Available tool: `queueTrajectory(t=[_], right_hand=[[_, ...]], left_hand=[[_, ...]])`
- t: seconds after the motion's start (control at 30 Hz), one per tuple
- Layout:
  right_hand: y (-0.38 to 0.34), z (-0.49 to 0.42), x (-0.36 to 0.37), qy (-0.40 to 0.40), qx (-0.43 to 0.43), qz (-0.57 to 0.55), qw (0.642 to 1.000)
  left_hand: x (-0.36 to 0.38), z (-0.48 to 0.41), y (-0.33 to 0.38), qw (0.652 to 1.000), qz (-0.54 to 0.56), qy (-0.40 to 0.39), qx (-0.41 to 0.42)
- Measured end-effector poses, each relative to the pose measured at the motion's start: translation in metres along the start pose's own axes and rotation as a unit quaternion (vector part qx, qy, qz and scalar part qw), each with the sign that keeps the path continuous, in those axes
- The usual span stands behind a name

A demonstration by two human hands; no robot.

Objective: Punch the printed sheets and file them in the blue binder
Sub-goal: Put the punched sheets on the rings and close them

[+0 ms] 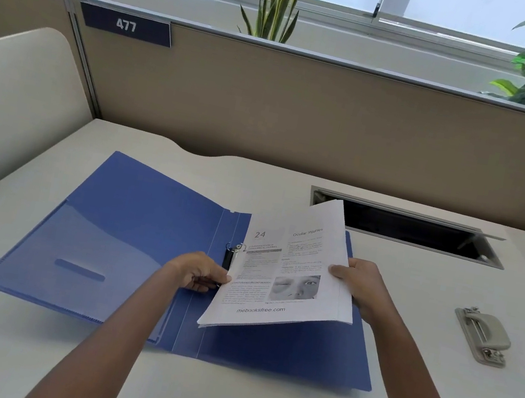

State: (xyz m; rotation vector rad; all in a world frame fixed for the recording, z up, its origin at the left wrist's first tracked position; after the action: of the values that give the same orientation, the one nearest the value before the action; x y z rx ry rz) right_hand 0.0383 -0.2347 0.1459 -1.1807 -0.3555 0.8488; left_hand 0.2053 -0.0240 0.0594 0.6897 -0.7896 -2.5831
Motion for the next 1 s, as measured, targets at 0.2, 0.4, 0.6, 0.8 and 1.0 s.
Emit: queueTrajectory(t=[0.2, 0.4, 0.6, 0.8, 1.0], right_hand=[[-0.012, -0.006, -0.004, -0.006, -0.003, 0.019, 1.0], [-0.02, -0.003, 0.001, -0.017, 0.004, 0.039, 0.999], [-0.025, -0.003, 0.003, -0.02, -0.008, 0.018, 1.0], [-0.036, -0.001, 0.009, -0.034, -0.012, -0.007, 0.999], [-0.048, 0.002, 0.02, -0.048, -0.016, -0.022, 0.998]], left_hand=[[0.002, 0.001, 0.004, 0.999, -0.023, -0.028, -0.007], [0.005, -0.001, 0.001, 0.998, 0.014, -0.053, -0.01], [0.006, -0.004, -0.001, 0.994, 0.048, -0.098, 0.0], [0.005, -0.003, -0.004, 0.991, 0.065, -0.116, 0.01], [0.004, -0.007, -0.006, 0.994, 0.045, -0.098, 0.01]])
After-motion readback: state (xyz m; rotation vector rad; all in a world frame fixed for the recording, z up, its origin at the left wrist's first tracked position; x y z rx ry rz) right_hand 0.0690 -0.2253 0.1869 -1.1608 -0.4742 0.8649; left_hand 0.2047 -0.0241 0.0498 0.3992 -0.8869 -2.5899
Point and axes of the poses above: each hand's wrist, its own z-axis away from the middle knuckle, its own x-axis out of the palm, y = z × x, the point moved 4 cm from there along -z, towards the middle knuckle, and after that the axes turned 13 degrees about -z, right-handed, at the moved point
